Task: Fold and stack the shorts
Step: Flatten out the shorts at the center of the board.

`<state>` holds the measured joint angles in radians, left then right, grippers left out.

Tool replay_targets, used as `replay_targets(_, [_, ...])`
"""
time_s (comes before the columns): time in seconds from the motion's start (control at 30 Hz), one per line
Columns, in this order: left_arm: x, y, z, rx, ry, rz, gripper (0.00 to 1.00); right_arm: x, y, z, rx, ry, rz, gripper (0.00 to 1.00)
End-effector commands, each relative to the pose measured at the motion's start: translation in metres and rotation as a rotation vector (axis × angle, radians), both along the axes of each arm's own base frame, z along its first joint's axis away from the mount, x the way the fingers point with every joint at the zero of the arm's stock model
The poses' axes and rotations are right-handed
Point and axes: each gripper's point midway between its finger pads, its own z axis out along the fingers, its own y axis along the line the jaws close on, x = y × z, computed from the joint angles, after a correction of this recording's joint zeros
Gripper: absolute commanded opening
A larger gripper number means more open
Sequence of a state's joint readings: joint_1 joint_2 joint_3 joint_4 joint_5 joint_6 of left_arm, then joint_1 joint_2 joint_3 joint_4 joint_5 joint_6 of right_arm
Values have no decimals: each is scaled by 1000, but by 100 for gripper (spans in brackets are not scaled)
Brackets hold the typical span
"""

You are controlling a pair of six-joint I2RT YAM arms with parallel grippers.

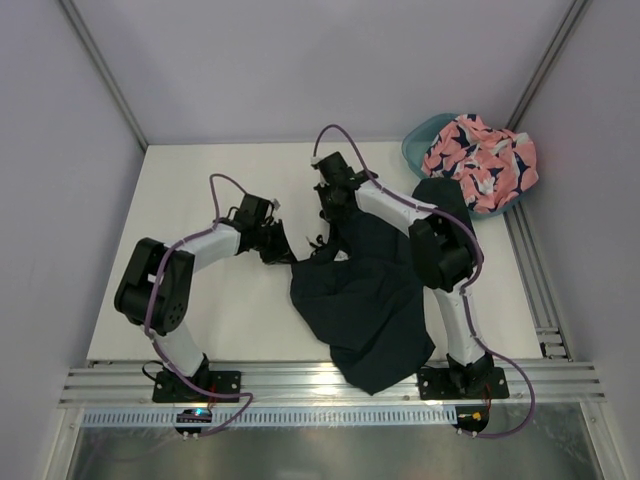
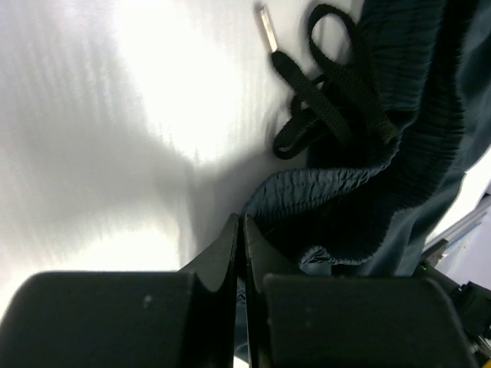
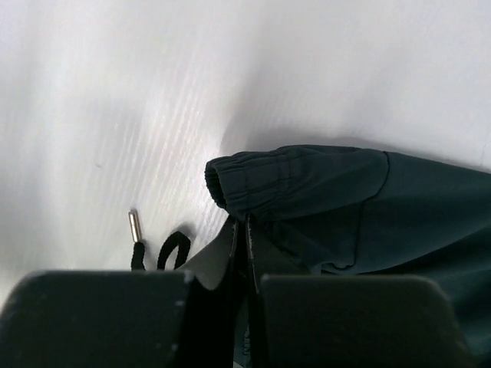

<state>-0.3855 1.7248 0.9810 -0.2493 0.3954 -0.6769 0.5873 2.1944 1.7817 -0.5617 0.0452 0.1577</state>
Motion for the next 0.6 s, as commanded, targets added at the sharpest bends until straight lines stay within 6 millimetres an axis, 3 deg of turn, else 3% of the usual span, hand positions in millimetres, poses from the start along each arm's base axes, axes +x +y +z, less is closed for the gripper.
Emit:
replay_targets(0.0, [22,9,30,35,-72,40,0,28,14,33,48,-89,-23,4])
replay_targets(0.03, [28,13,36,41,-78,54,0,45,22,63,85,-147,-26,4])
replay_targets(0.1, [45,32,53,50,-94,111,0,57,19,90,98,-177,-44,4])
replay_targets(0.13, [63,37,75,46,-149,139,0,72,24,125,140,-250,-56,4])
replay_targets(0.2, [81,60,98,80,-180,204,0,82,28,165,195,-336,-57,4])
replay_targets(0.23, [99,65,131,71,-251,224,0,84,29,201,246,-407,-52,4])
replay_targets(0.27, [108,72,147,74,-279,240,0,85,30,223,279,-457,-43,4])
replay_targets(0.3, [112,82,157,91,-281,252,0,91,37,258,343,-569,-22,4])
replay_targets(0.33, [123,98,175,98,-312,290,0,83,33,288,376,-642,-10,4])
replay_targets(0.37, [138,106,218,91,-400,319,0,83,31,310,404,-706,-16,4])
replay_targets(0.47, [144,136,263,138,-476,385,0,80,18,390,508,-899,-32,3])
replay_targets(0.5, [144,141,291,138,-539,390,0,77,15,411,536,-944,-25,4])
replay_targets(0.53, [138,145,301,148,-553,395,0,70,9,442,572,-1000,-24,4])
replay_targets(0.57, [133,145,310,146,-571,385,0,68,2,455,587,-1023,-24,4])
